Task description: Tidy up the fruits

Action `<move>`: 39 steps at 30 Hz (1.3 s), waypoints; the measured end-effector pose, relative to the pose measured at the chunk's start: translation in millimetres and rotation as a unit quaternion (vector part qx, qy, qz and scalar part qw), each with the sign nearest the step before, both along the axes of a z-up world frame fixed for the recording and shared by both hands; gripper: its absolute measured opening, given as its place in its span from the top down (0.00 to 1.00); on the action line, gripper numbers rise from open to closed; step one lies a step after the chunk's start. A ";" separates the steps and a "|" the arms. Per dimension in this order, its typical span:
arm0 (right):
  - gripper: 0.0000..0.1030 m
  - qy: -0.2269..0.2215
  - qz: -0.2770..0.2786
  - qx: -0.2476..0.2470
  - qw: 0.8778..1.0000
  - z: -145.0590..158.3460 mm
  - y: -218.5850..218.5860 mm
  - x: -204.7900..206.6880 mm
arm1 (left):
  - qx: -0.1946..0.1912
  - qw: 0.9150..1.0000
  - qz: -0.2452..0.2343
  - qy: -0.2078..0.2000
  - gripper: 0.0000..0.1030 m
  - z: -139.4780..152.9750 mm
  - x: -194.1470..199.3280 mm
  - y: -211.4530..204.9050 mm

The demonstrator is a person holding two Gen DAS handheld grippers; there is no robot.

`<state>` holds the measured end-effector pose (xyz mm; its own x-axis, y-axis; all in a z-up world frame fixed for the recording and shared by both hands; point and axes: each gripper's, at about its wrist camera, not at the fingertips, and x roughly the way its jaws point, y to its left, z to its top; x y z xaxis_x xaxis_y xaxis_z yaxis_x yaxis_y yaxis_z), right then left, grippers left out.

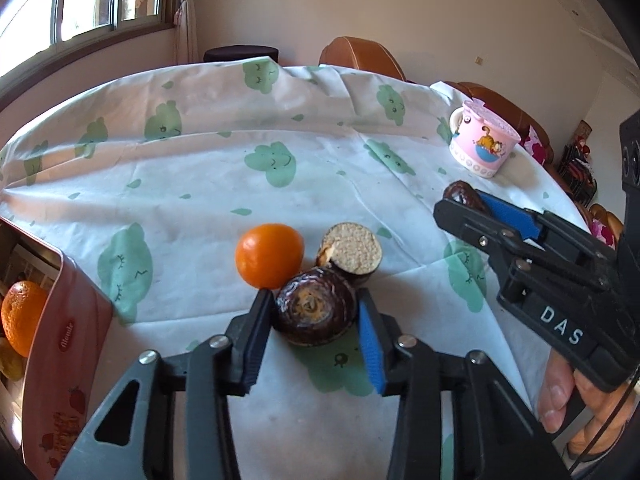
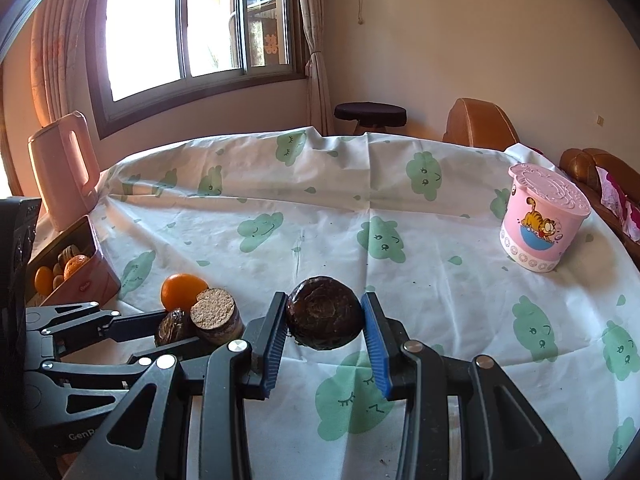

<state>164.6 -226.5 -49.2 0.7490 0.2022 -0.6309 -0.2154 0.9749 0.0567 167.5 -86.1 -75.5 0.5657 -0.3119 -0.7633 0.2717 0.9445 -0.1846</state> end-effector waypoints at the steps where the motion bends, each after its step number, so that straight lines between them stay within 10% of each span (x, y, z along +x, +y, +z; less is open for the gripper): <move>1: 0.62 -0.001 0.000 0.003 1.000 0.1 -0.9 -0.4 | -0.003 1.000 0.000 0.000 0.58 0.1 -0.1 0.9; 39: 0.62 -0.048 -0.012 0.020 0.999 11.5 -8.8 -16.1 | -0.016 0.993 0.035 -0.108 0.58 26.9 -34.1 14.3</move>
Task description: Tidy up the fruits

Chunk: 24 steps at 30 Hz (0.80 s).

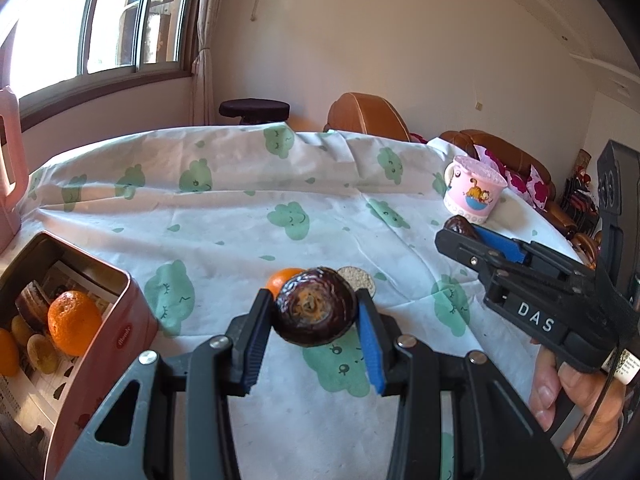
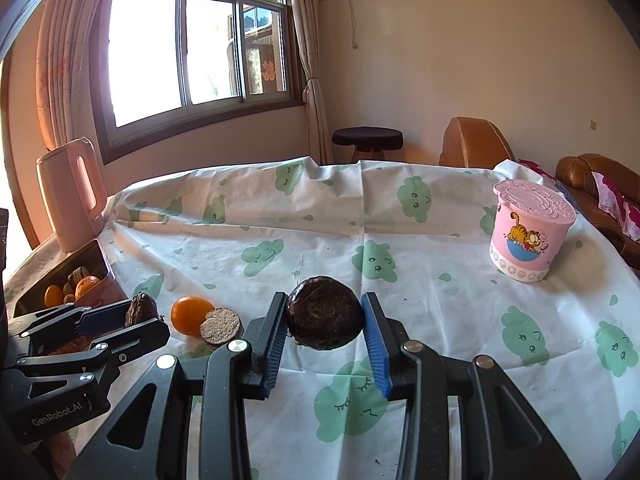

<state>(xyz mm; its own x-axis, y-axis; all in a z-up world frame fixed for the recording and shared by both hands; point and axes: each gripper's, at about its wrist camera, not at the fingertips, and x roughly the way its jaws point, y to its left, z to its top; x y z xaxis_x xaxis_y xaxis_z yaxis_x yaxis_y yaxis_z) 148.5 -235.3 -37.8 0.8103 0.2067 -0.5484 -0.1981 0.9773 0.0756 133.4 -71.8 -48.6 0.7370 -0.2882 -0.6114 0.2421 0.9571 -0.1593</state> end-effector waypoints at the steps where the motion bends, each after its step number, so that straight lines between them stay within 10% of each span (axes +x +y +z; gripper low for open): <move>1: 0.62 -0.002 -0.001 0.000 1.000 0.4 -0.1 -0.8 | 0.001 1.000 0.001 -0.003 0.58 0.6 -1.2 0.1; 24: 0.62 -0.038 -0.016 -0.009 0.999 7.0 -0.3 -12.2 | 0.027 0.998 0.014 -0.057 0.58 12.0 -18.8 -3.7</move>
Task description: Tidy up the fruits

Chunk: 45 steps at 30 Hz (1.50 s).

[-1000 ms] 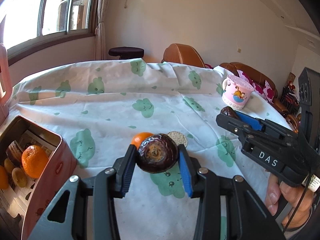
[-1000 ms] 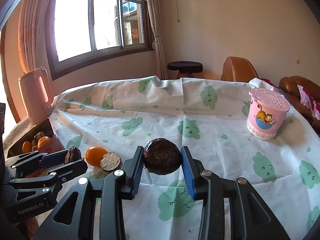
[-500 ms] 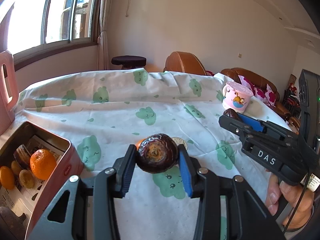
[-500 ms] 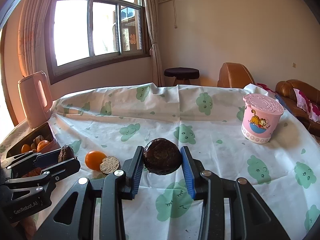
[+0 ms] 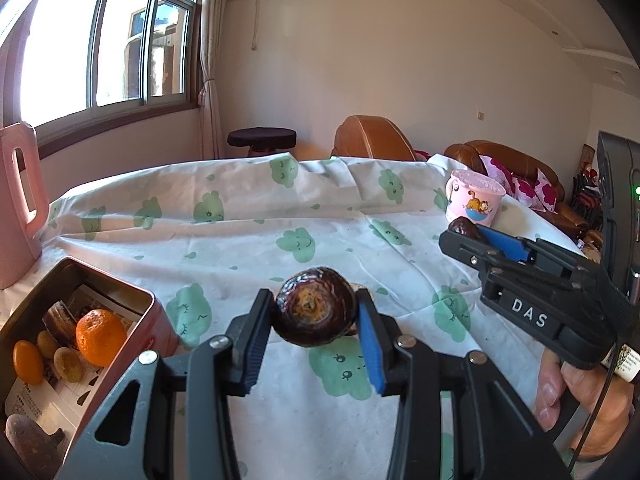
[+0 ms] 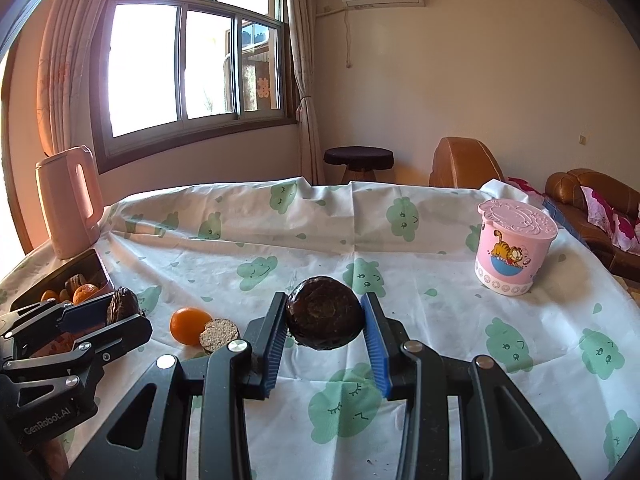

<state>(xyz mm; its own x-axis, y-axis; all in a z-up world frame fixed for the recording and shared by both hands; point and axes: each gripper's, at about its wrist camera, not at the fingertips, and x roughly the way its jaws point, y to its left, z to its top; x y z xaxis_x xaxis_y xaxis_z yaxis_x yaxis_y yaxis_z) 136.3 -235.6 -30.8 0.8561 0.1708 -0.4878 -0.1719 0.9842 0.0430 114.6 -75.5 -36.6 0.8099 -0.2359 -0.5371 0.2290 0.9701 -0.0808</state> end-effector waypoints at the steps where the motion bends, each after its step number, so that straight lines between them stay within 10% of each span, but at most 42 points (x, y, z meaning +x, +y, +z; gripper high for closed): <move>1: 0.62 -0.002 0.000 0.000 1.000 0.4 0.1 -0.3 | 0.000 1.000 0.001 -0.002 0.58 0.4 -0.5 0.3; 45: 0.62 -0.086 0.009 -0.033 0.996 11.7 15.4 -33.5 | 0.011 0.995 0.040 -0.086 0.58 15.2 -32.8 8.5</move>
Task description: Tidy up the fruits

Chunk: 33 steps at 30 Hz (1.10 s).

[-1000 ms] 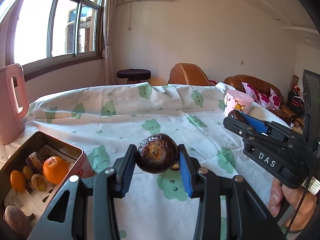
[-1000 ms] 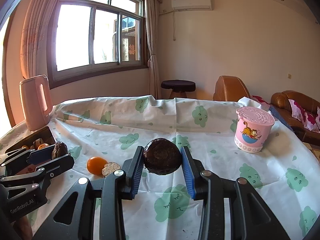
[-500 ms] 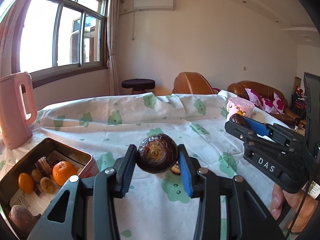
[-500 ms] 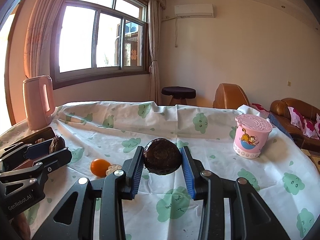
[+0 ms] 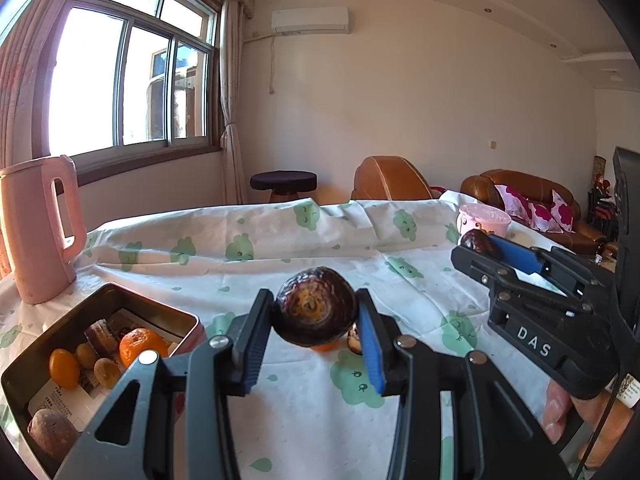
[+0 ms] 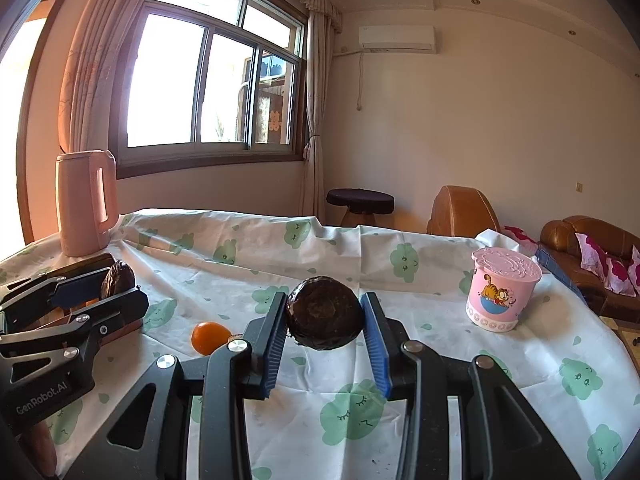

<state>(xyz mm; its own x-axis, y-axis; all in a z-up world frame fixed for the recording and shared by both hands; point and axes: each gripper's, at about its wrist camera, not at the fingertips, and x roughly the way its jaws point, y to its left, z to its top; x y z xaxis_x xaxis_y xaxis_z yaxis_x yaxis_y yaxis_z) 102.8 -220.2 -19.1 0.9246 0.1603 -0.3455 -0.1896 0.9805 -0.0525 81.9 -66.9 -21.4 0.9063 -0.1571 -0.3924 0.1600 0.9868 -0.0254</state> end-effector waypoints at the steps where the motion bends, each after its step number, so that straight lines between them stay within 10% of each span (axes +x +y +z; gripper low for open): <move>1: 0.62 -0.001 0.000 -0.001 1.000 0.3 0.6 -0.9 | -0.001 1.000 0.000 0.000 0.58 0.0 -0.1 0.8; 16: 0.62 0.038 0.054 0.045 0.997 4.5 17.6 8.2 | -0.015 0.999 0.032 0.003 0.58 9.9 -15.3 54.2; 33: 0.62 0.035 0.169 0.014 0.985 36.4 134.8 0.9 | -0.015 0.990 0.140 0.011 0.58 22.4 -30.7 159.5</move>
<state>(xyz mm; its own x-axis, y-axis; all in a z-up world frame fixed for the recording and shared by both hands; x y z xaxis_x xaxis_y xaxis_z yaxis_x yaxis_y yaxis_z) 103.7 -85.5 17.3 0.7917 0.4647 -0.3966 -0.5067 0.8621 -0.0014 51.2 92.5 1.0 0.9073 0.0867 -0.4114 -0.1204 0.9911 -0.0567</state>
